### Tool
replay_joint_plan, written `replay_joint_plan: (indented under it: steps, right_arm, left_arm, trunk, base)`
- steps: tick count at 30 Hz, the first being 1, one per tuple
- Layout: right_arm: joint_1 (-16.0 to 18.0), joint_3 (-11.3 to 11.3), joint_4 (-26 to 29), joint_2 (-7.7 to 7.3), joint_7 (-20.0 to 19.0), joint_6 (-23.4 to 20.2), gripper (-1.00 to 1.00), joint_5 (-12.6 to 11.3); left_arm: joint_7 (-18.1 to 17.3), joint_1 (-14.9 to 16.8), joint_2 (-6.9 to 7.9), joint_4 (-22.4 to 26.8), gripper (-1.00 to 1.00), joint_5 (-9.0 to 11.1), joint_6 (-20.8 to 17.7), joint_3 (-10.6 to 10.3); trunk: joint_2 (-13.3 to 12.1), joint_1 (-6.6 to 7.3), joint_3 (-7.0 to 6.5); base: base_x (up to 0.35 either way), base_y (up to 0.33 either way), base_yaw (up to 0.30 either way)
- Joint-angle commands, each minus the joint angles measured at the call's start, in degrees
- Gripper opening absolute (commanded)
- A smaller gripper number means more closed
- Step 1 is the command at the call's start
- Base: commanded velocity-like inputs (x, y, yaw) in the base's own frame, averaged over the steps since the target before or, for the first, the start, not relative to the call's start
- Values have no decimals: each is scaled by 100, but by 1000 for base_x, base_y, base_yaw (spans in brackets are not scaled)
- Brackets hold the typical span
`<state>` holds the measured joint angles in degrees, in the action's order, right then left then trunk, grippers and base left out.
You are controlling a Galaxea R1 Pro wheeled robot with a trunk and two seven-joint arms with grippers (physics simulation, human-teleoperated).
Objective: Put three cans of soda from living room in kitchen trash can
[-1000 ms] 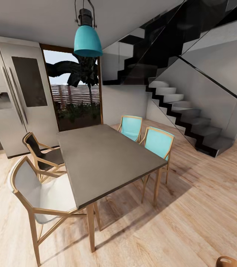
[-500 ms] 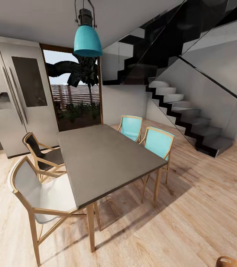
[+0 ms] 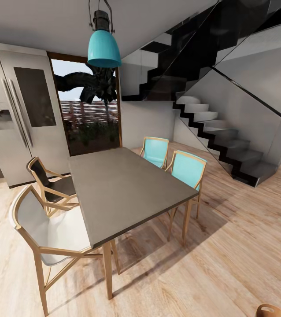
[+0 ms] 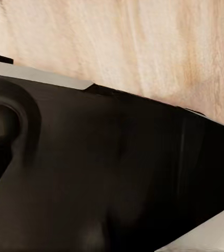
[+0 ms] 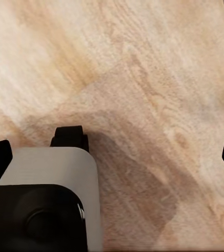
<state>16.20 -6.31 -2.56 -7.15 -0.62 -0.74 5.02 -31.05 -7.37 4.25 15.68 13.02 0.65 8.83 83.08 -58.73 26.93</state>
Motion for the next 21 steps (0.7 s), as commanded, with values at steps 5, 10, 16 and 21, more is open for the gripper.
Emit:
replay_joint_plan:
  steps: [5,10,16,21]
  right_arm:
    - [-16,0,-29,2,0,3,100,-1]
    - [-19,1,-32,3,0,3,100,0]
    - [-20,-1,-34,3,0,4,100,3]
    - [-20,-1,-34,3,0,5,100,5]
  left_arm:
    - [50,-5,-2,-121,100,-1,4,-3]
    - [59,-6,-3,-143,100,-1,5,-3]
    - [63,-4,-3,-149,100,-1,5,-6]
    - [58,-3,1,-144,100,1,5,-5]
  trunk:
    - [0,0,0]
    - [0,0,0]
    - [0,0,0]
    - [0,0,0]
  base:
    - [0,0,0]
    - [0,0,0]
    - [0,0,0]
    - [0,0,0]
